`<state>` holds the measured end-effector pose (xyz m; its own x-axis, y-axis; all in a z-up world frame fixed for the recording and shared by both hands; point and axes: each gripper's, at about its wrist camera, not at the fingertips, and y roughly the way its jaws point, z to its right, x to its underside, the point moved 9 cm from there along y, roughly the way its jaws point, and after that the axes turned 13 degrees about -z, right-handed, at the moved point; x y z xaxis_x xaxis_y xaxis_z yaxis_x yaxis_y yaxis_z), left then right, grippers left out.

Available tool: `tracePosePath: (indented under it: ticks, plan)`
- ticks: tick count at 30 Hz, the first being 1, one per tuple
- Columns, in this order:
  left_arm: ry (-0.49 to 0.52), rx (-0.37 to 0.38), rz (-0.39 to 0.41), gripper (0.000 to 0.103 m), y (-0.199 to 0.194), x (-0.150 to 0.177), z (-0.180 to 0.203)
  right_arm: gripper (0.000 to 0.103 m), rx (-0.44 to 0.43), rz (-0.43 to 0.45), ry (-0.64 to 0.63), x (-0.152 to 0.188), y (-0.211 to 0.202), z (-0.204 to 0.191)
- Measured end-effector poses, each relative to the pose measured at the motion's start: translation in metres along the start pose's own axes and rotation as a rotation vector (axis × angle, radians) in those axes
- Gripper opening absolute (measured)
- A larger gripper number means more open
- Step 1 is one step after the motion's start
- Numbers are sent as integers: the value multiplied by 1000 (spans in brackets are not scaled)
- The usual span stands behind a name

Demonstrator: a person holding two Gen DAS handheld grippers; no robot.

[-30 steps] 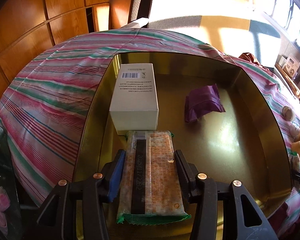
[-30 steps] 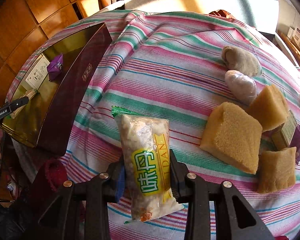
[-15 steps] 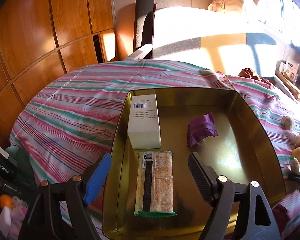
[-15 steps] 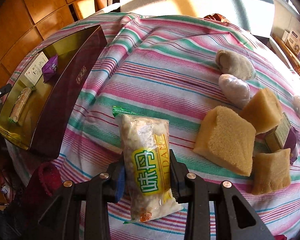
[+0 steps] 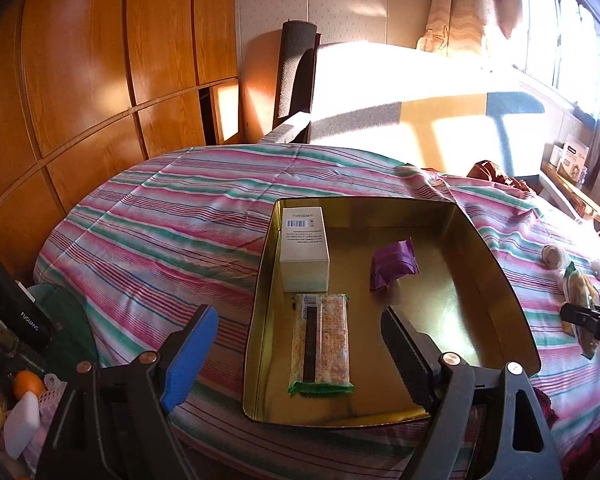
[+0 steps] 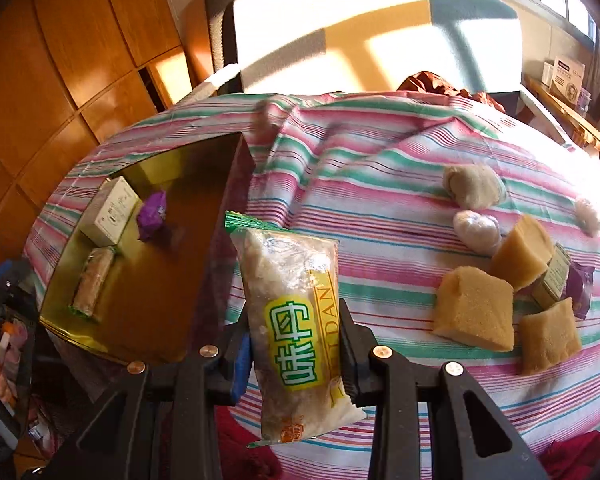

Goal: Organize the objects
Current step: 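Carry the white WEIDAN bag over the gold tray with the right gripper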

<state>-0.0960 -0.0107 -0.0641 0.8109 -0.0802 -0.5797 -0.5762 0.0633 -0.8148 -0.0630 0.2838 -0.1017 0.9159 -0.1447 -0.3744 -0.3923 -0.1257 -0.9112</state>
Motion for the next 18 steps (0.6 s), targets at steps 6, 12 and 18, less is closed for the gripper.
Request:
tracePosePath:
  ticks: [6, 12, 18]
  plan:
    - [-12, 4, 0, 84, -3, 7, -8, 35, -98, -20, -89, -18, 10, -74]
    - [-28, 0, -8, 84, -2, 11, -16, 35, -138, -93, -109, -27, 48, -123]
    - [-44, -6, -31, 84, 6, 19, -26, 35, -131, -170, -118, -25, 86, -153]
